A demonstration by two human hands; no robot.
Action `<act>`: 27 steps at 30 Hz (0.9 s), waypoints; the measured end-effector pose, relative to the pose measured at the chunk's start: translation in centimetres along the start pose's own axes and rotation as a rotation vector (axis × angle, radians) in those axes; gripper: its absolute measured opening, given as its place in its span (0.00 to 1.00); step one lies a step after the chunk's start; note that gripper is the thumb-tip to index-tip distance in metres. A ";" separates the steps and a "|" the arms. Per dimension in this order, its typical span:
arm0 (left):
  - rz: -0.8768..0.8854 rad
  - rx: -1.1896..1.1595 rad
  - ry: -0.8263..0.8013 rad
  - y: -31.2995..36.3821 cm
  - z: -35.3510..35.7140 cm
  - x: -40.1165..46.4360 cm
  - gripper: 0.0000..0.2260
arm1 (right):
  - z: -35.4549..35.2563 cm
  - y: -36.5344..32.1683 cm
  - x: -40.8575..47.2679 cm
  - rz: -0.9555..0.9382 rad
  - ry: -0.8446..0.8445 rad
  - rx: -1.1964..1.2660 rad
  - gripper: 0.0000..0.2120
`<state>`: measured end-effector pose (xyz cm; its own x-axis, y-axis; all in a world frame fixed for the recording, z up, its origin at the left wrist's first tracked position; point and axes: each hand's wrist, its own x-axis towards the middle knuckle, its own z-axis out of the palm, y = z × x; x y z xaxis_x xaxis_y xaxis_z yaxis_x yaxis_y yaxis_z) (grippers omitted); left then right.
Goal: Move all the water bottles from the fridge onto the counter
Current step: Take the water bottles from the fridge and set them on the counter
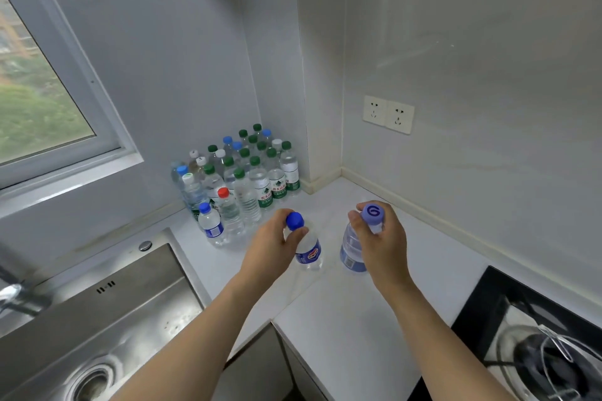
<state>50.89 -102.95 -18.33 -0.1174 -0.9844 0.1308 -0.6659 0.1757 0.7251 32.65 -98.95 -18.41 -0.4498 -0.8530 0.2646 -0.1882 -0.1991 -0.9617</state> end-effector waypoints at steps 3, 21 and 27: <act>-0.011 0.006 0.000 -1.2 -0.3 2.8 0.14 | 2.0 0.7 2.2 0.031 -0.011 -0.002 0.08; -0.146 0.066 -0.045 -13.6 -0.2 17.9 0.15 | 17.1 8.4 15.8 0.250 -0.164 -0.108 0.09; -0.168 0.115 -0.041 -16.7 0.1 20.2 0.10 | 22.0 11.0 17.5 0.255 -0.255 -0.143 0.08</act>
<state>59.50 -125.74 -27.87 -0.0257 -0.9996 -0.0152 -0.7580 0.0096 0.6521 41.88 -126.65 -25.93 -0.2701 -0.9625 -0.0256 -0.2262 0.0892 -0.9700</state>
